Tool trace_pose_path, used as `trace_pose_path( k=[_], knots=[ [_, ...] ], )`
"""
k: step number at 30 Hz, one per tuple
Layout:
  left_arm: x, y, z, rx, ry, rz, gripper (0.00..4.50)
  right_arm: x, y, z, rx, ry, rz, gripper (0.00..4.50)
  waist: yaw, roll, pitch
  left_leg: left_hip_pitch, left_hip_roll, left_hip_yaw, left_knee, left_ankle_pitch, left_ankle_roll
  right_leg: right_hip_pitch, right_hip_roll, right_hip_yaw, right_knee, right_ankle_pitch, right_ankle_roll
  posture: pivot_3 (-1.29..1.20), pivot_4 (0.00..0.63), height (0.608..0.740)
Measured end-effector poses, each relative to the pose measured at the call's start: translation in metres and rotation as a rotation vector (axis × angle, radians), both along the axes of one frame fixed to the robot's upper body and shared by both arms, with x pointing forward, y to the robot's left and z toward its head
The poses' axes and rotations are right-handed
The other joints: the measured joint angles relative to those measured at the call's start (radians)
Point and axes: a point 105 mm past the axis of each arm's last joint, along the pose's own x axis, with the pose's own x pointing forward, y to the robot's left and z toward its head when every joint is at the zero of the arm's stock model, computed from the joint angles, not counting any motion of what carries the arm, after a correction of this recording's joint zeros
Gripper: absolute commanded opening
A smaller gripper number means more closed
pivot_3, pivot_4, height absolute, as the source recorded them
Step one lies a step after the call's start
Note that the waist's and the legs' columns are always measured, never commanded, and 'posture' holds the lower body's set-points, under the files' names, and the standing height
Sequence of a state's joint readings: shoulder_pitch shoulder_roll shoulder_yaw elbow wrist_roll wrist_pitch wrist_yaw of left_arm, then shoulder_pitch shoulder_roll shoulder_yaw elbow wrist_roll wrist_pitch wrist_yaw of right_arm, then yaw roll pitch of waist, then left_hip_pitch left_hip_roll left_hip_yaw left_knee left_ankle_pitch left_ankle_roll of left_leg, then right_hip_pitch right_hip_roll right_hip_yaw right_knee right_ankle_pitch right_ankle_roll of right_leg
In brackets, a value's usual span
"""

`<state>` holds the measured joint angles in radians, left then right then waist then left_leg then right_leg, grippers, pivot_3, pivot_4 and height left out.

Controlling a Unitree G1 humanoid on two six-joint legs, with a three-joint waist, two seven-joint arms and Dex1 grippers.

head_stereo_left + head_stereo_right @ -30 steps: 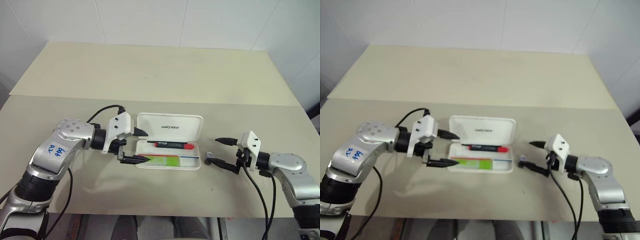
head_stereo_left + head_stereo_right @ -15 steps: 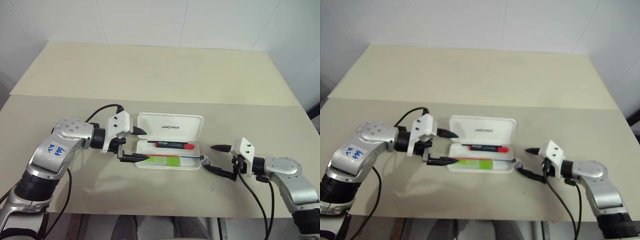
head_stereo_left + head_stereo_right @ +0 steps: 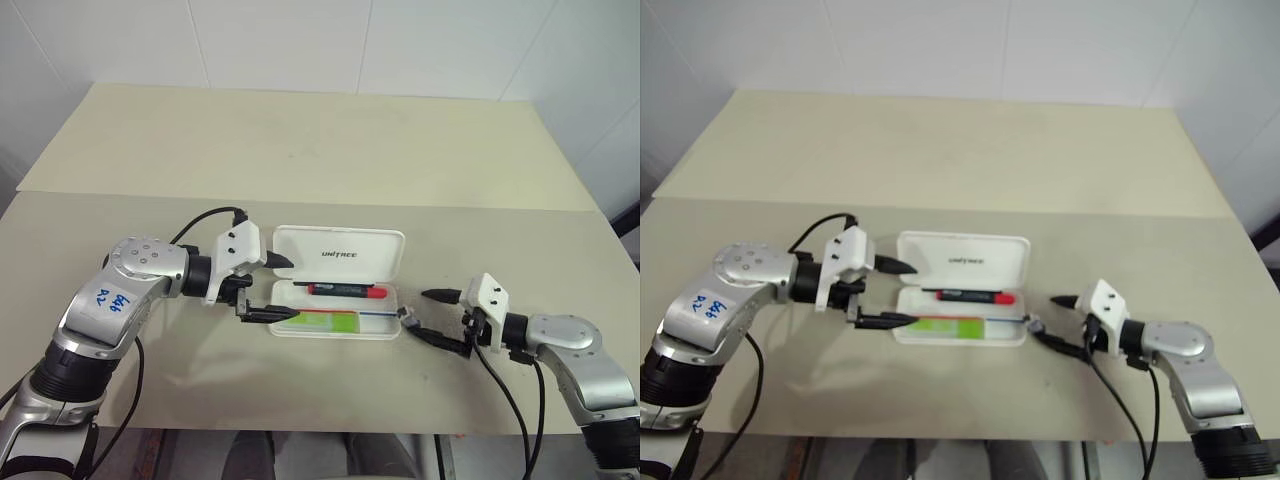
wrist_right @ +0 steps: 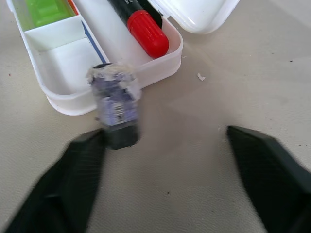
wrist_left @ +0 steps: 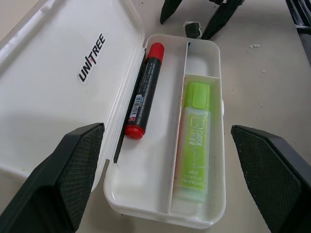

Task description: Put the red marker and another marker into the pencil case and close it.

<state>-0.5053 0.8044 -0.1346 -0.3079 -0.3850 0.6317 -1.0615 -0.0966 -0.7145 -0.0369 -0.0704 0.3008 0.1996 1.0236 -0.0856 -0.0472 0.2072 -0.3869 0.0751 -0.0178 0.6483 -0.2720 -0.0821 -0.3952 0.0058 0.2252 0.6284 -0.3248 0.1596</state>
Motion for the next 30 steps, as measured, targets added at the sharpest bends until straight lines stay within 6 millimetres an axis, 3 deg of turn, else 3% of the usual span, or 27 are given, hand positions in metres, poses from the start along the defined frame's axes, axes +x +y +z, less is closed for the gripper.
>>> trace_pose_path(
  k=[7, 9, 24, 27, 30],
  knots=[
    [-0.001, 0.0, -0.002, -0.002, 0.009, -0.004, 4.5, 0.0, 0.001, 0.002, 0.012, -0.001, -0.002, 0.34, 0.0, 0.0, 0.0, 0.0, 0.0, 0.0, 0.0, 0.0, 0.0, 0.0, 0.0, 0.0, 0.0, 0.0, 0.0, 0.0, 0.15, 0.74],
    [-0.002, 0.0, -0.002, -0.006, 0.013, -0.009, 4.5, 0.0, 0.001, 0.002, 0.013, -0.002, -0.004, 0.01, 0.0, 0.0, 0.0, 0.0, 0.0, 0.0, 0.0, 0.0, 0.0, 0.0, 0.0, 0.0, 0.0, 0.0, 0.0, 0.0, 0.15, 0.74],
    [-0.003, 0.001, 0.001, -0.022, -0.004, -0.021, 4.5, 0.007, -0.005, 0.012, 0.045, -0.031, -0.034, 0.01, 0.0, 0.0, 0.0, 0.0, 0.0, 0.0, 0.0, 0.0, 0.0, 0.0, 0.0, 0.0, 0.0, 0.0, 0.0, 0.0, 0.15, 0.74],
    [-0.003, 0.001, 0.001, -0.023, -0.007, -0.023, 4.5, 0.009, -0.008, 0.016, 0.069, -0.002, -0.058, 0.57, 0.0, 0.0, 0.0, 0.0, 0.0, 0.0, 0.0, 0.0, 0.0, 0.0, 0.0, 0.0, 0.0, 0.0, 0.0, 0.0, 0.15, 0.74],
    [-0.004, 0.001, 0.001, -0.023, -0.006, -0.023, 4.5, 0.007, -0.003, 0.021, 0.089, 0.01, -0.049, 1.5, 0.0, 0.0, 0.0, 0.0, 0.0, 0.0, -0.001, 0.0, 0.0, 0.0, 0.0, 0.0, 0.0, 0.0, 0.0, 0.0, 0.15, 0.74]
  ],
)
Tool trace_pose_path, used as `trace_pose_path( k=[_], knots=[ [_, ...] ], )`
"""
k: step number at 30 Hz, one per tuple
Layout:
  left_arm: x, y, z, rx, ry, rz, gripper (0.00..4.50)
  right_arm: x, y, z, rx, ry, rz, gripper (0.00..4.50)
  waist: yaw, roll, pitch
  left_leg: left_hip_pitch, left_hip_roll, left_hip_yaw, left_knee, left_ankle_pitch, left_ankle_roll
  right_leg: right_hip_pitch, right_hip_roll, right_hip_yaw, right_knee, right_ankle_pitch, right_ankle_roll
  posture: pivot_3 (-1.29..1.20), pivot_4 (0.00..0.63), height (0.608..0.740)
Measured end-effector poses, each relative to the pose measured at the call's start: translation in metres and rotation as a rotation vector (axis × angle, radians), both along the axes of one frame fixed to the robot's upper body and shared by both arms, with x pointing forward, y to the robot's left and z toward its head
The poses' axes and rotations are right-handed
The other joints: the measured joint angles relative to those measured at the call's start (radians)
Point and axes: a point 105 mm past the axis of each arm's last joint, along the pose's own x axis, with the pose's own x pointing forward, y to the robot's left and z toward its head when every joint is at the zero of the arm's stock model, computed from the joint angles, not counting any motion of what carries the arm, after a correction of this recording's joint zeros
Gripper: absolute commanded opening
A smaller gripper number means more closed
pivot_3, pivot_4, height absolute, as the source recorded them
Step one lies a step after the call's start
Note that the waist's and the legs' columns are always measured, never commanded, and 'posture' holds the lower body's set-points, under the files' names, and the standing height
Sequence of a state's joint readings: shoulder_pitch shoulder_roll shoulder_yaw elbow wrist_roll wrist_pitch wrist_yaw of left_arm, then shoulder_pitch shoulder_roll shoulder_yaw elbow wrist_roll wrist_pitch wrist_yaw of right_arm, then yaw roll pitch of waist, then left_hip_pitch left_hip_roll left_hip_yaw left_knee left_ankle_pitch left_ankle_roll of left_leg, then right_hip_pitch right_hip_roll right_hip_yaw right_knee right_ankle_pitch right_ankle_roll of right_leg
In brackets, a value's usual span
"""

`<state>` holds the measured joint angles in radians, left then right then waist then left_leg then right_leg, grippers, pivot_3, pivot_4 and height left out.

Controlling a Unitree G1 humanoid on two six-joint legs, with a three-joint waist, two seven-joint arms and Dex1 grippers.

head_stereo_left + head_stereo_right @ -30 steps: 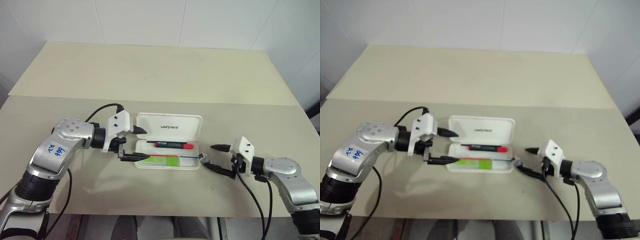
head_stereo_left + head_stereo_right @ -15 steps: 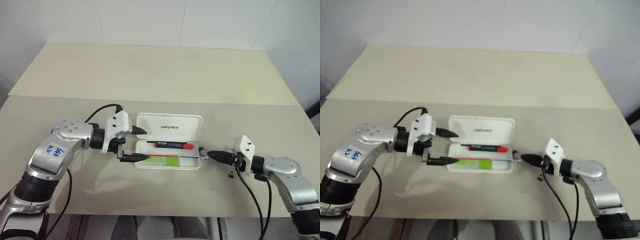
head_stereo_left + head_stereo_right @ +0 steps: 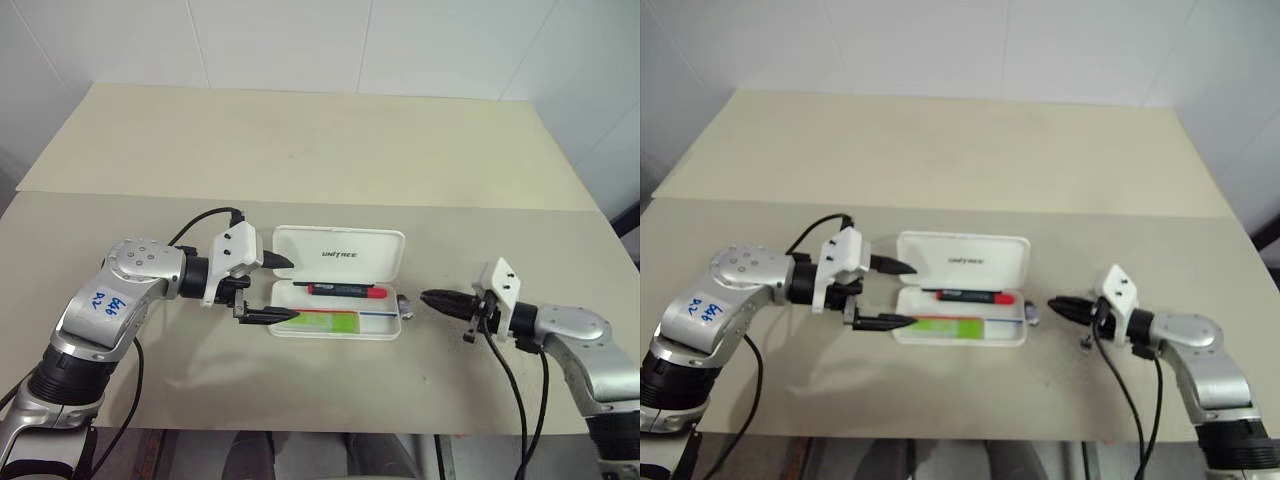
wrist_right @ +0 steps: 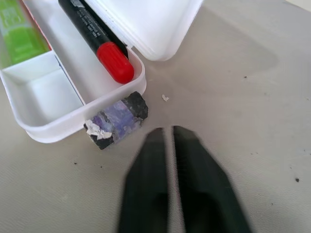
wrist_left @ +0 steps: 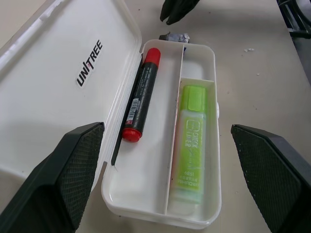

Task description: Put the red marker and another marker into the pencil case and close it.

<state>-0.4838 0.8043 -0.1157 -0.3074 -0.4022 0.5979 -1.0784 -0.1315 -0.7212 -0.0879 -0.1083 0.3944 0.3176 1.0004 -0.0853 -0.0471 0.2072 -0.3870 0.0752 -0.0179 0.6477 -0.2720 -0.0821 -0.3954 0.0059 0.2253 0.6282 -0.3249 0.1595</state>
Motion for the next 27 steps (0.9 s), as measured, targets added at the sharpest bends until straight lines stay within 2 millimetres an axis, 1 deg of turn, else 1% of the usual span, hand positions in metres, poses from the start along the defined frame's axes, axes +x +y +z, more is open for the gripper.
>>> trace_pose_path(
  k=[2, 5, 6, 7, 13, 16, 22, 27],
  knots=[
    [0.0, 0.0, 0.0, 0.0, 0.0, 0.0, 4.5, 0.0, 0.002, 0.003, 0.002, -0.011, -0.001, 2.29, 0.0, 0.0, 0.0, 0.0, 0.0, 0.0, 0.0, 0.0, 0.0, 0.0, 0.0, 0.0, 0.0, 0.0, 0.0, 0.0, 0.15, 0.74],
    [0.0, 0.0, -0.001, -0.001, 0.001, 0.0, 4.5, 0.0, 0.002, 0.003, -0.001, -0.012, -0.004, 3.23, 0.0, 0.0, 0.0, 0.0, 0.0, 0.0, 0.0, 0.0, 0.0, 0.0, 0.0, 0.0, 0.0, 0.0, 0.0, 0.0, 0.15, 0.74],
    [0.0, 0.0, -0.001, -0.001, 0.0, -0.001, 4.5, 0.0, 0.002, 0.003, -0.003, -0.013, -0.003, 3.66, 0.0, 0.0, 0.0, 0.0, 0.0, 0.0, 0.0, 0.0, 0.0, 0.0, 0.0, 0.0, 0.0, 0.0, 0.0, 0.0, 0.15, 0.74],
    [0.0, 0.0, -0.001, -0.001, 0.0, -0.001, 4.5, 0.0, 0.002, 0.002, -0.008, -0.016, -0.003, 3.9, 0.0, 0.0, 0.0, 0.0, 0.0, 0.0, 0.0, 0.0, 0.0, 0.0, 0.0, 0.0, 0.0, 0.0, 0.0, 0.0, 0.15, 0.74],
    [0.0, 0.0, -0.001, -0.002, -0.001, 0.0, 4.5, -0.004, -0.001, -0.007, -0.043, -0.019, 0.004, 3.9, 0.0, 0.0, 0.0, 0.0, 0.0, 0.0, 0.0, 0.0, 0.0, 0.0, 0.0, 0.0, 0.0, 0.0, 0.0, 0.0, 0.15, 0.74],
    [0.0, 0.0, -0.001, -0.002, -0.001, 0.001, 4.5, -0.005, 0.0, -0.007, -0.044, -0.02, 0.01, 3.9, -0.002, 0.0, 0.0, 0.0, 0.0, 0.0, 0.0, 0.0, 0.0, 0.0, 0.0, 0.0, 0.0, 0.0, 0.0, 0.0, 0.15, 0.74],
    [0.0, 0.0, -0.001, -0.003, -0.002, 0.003, 4.5, -0.006, 0.009, -0.015, -0.043, 0.002, 0.037, 3.9, 0.0, 0.0, 0.0, 0.0, 0.0, 0.0, 0.0, 0.0, 0.0, 0.0, 0.0, 0.0, 0.0, 0.0, 0.0, 0.0, 0.15, 0.74],
    [0.0, 0.0, -0.001, -0.003, -0.003, 0.004, 4.5, -0.005, 0.014, -0.016, -0.044, -0.002, 0.044, 3.9, 0.0, 0.0, 0.0, 0.0, 0.0, 0.0, 0.0, 0.0, 0.0, 0.0, 0.0, 0.0, 0.0, 0.0, 0.0, 0.0, 0.15, 0.74]
  ],
)
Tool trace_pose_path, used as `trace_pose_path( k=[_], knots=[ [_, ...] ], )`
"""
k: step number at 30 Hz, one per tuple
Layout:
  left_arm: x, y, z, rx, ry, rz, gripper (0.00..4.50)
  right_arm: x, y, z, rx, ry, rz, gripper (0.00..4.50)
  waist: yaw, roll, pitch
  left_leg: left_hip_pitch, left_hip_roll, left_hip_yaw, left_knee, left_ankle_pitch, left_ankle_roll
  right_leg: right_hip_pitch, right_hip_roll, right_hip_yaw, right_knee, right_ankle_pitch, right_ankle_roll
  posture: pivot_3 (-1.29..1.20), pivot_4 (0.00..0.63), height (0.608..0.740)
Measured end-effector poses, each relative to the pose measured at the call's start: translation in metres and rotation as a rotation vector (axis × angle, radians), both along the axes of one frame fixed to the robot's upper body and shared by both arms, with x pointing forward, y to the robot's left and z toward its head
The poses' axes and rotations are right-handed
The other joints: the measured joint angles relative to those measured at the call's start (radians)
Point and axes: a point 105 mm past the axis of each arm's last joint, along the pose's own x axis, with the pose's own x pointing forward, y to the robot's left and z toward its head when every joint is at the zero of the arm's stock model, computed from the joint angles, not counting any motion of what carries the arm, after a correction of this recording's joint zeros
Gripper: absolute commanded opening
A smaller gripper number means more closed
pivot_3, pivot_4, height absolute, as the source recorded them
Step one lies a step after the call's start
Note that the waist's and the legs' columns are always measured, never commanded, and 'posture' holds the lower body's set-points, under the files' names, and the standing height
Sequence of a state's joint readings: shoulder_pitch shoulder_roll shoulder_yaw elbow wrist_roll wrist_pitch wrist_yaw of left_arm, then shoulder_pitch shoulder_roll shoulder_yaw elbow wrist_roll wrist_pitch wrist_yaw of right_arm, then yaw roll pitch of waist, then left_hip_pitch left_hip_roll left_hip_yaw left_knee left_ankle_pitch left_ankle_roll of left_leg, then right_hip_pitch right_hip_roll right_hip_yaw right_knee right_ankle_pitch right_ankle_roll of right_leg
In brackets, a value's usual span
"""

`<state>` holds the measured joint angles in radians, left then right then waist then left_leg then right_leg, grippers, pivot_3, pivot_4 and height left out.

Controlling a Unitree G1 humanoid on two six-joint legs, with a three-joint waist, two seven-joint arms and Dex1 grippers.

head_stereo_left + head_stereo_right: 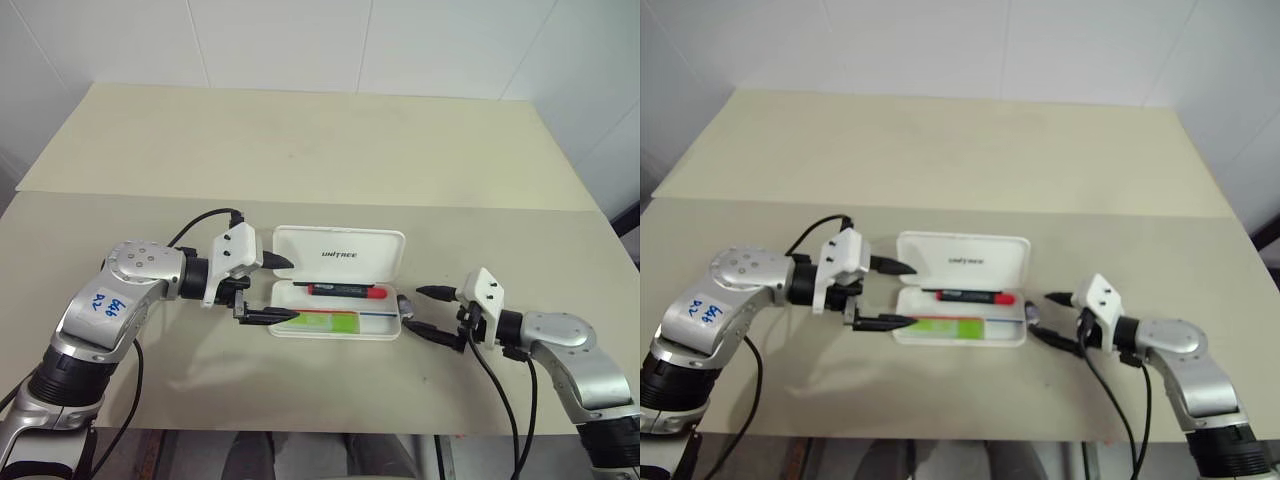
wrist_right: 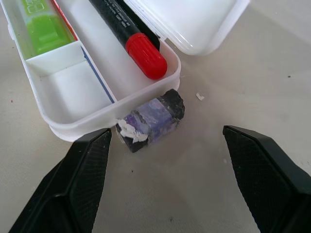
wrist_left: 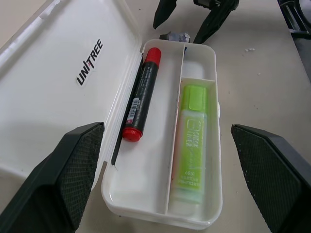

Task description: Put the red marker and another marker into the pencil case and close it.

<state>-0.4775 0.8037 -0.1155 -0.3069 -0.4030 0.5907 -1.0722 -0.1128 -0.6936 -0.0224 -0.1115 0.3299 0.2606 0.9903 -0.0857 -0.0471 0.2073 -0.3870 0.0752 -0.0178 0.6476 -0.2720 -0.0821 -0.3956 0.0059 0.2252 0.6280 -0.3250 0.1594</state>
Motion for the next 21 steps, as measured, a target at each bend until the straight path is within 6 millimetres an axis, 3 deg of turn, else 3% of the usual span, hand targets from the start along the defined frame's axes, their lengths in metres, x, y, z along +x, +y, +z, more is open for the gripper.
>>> trace_pose_path(
  k=[6, 21],
  knots=[
    [0.0, 0.0, 0.0, -0.001, 0.0, 0.0, 4.5, 0.009, 0.007, -0.001, 0.016, -0.017, -0.021, 3.9, -0.001, 0.0, 0.0, 0.0, 0.0, 0.0, 0.0, 0.0, 0.0, 0.0, 0.0, 0.0, 0.0, 0.0, 0.0, 0.0, 0.15, 0.74],
    [0.0, -0.001, 0.0, -0.005, -0.002, -0.002, 4.5, 0.021, -0.008, -0.002, -0.051, -0.063, -0.074, 3.9, 0.001, 0.0, 0.0, 0.0, 0.0, 0.0, 0.003, 0.0, 0.0, 0.001, 0.0, 0.0, 0.0, 0.0, 0.0, 0.0, 0.15, 0.74]
  ],
)
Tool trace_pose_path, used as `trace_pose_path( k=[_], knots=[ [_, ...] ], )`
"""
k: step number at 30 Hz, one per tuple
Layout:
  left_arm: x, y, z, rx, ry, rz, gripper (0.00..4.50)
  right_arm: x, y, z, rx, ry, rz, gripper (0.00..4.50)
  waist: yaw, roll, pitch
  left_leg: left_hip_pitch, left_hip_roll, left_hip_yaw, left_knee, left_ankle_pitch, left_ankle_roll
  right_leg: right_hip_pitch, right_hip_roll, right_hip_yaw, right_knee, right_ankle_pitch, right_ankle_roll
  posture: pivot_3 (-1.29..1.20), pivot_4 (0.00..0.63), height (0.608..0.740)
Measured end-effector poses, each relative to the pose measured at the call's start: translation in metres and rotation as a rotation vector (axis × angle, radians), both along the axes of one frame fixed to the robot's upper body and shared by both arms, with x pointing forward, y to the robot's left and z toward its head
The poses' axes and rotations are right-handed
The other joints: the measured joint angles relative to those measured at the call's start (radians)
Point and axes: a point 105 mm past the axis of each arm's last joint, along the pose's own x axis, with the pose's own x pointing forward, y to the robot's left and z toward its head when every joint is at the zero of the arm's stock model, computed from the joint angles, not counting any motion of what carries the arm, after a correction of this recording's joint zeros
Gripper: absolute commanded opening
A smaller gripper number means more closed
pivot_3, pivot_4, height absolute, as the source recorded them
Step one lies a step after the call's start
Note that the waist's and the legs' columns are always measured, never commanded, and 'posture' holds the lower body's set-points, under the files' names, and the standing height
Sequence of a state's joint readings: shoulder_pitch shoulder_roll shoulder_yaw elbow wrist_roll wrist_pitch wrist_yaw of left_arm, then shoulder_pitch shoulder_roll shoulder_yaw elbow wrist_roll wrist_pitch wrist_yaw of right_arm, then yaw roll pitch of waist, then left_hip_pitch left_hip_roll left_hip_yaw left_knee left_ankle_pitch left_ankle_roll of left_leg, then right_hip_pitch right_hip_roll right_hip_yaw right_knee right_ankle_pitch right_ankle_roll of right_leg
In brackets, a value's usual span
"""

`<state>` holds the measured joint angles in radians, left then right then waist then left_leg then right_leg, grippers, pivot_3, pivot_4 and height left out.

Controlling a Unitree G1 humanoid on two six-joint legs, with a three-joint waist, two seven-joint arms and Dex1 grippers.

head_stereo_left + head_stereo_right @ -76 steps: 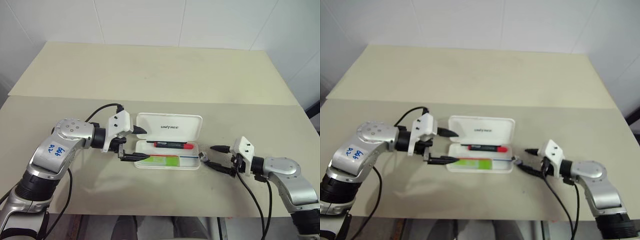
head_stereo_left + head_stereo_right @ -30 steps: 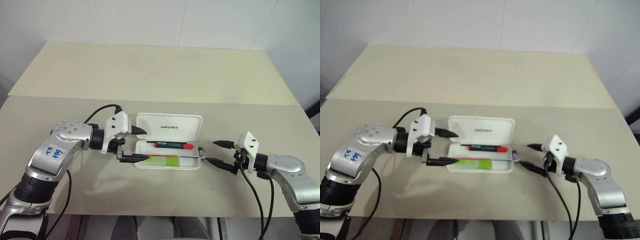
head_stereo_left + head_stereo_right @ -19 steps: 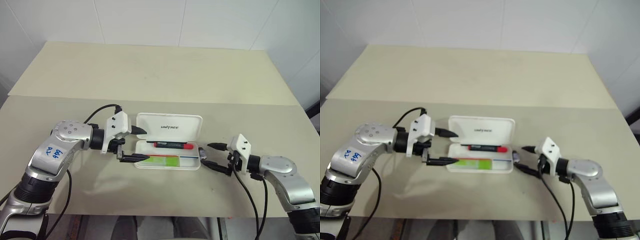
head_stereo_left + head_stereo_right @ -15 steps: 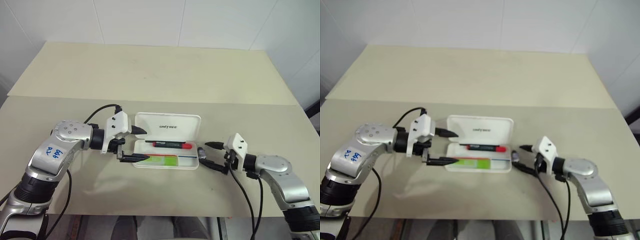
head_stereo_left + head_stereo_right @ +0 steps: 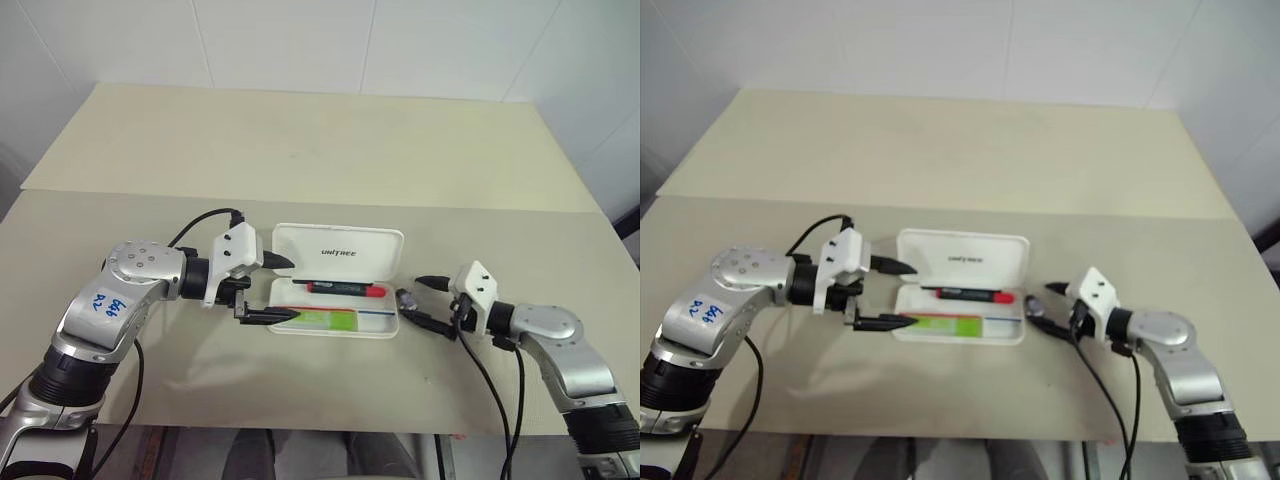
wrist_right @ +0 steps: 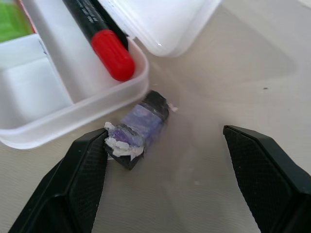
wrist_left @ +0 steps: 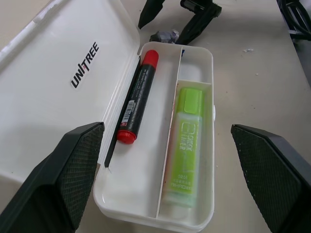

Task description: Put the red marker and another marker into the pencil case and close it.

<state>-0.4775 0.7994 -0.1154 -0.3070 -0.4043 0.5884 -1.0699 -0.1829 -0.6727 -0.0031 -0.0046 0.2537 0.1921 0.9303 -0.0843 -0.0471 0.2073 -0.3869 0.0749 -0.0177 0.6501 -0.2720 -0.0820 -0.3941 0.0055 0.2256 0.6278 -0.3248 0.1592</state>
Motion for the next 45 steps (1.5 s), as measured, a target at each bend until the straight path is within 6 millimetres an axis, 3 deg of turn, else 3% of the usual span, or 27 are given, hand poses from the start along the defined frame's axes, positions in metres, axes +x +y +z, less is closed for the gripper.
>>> trace_pose_path(
  k=[9, 13, 21, 22, 32, 37, 38, 42, 45],
  knots=[
    [0.0, -0.001, 0.0, -0.005, -0.005, -0.007, 4.5, 0.005, -0.005, 0.001, -0.015, -0.008, -0.036, 3.9, 0.0, 0.0, 0.0, 0.0, 0.0, 0.0, 0.002, 0.001, 0.001, 0.001, 0.0, 0.0, -0.001, 0.0, -0.002, 0.0, 0.15, 0.74],
    [-0.002, 0.0, 0.0, -0.012, 0.0, -0.011, 4.5, 0.004, -0.004, 0.001, -0.014, 0.004, -0.039, 3.07, -0.001, 0.0, 0.0, 0.0, 0.0, 0.0, 0.002, 0.001, 0.001, 0.001, 0.0, 0.001, -0.001, 0.001, -0.002, 0.0, 0.15, 0.74],
    [-0.007, 0.007, 0.009, -0.116, 0.015, -0.027, 4.5, 0.003, -0.002, 0.0, -0.006, 0.023, -0.033, 0.44, -0.002, 0.0, 0.0, 0.0, 0.0, 0.0, 0.002, 0.001, 0.001, 0.001, 0.0, 0.001, -0.001, 0.0, -0.004, 0.0, 0.15, 0.74],
    [-0.007, 0.009, 0.009, -0.133, 0.018, -0.027, 4.5, 0.003, -0.003, 0.001, -0.007, 0.023, -0.033, 0.31, -0.002, 0.0, 0.0, 0.0, 0.0, 0.0, 0.002, 0.001, 0.001, 0.001, 0.0, 0.001, -0.001, 0.0, -0.004, 0.0, 0.15, 0.74],
    [-0.002, 0.032, 0.011, -0.213, -0.024, -0.031, 4.5, 0.01, -0.015, 0.006, 0.0, 0.018, -0.085, 0.32, -0.002, 0.0, 0.0, 0.0, 0.0, 0.0, 0.001, 0.001, 0.001, 0.0, 0.0, 0.001, -0.001, -0.005, -0.014, 0.0, 0.15, 0.74],
    [-0.01, 0.035, 0.014, -0.274, -0.036, -0.092, 4.5, 0.018, -0.033, 0.029, 0.06, -0.031, -0.164, 0.31, -0.003, 0.0, 0.0, 0.0, 0.0, 0.0, -0.003, 0.001, 0.001, -0.002, 0.0, 0.0, 0.0, -0.001, -0.006, 0.0, 0.15, 0.74],
    [-0.013, 0.034, 0.017, -0.306, -0.044, -0.112, 4.5, 0.017, -0.032, 0.037, 0.077, -0.044, -0.156, 0.31, -0.005, 0.001, 0.0, 0.0, 0.001, 0.0, -0.004, 0.001, 0.001, -0.002, 0.0, 0.0, 0.0, 0.002, -0.001, 0.0, 0.15, 0.74],
    [-0.016, 0.041, 0.02, -0.371, -0.045, -0.124, 4.5, 0.006, -0.015, 0.061, 0.076, -0.083, -0.069, 0.31, -0.009, 0.002, 0.001, 0.0, 0.002, 0.0, -0.006, 0.0, 0.002, -0.003, 0.001, -0.002, 0.0, 0.001, -0.002, 0.0, 0.15, 0.74],
    [-0.018, 0.046, 0.02, -0.404, -0.038, -0.137, 4.5, -0.01, 0.0, 0.06, 0.036, -0.051, 0.014, 0.31, -0.005, 0.002, 0.001, -0.001, 0.002, 0.0, -0.006, 0.0, 0.001, -0.004, 0.001, -0.002, -0.001, 0.0, -0.002, 0.0, 0.15, 0.74]
  ],
)
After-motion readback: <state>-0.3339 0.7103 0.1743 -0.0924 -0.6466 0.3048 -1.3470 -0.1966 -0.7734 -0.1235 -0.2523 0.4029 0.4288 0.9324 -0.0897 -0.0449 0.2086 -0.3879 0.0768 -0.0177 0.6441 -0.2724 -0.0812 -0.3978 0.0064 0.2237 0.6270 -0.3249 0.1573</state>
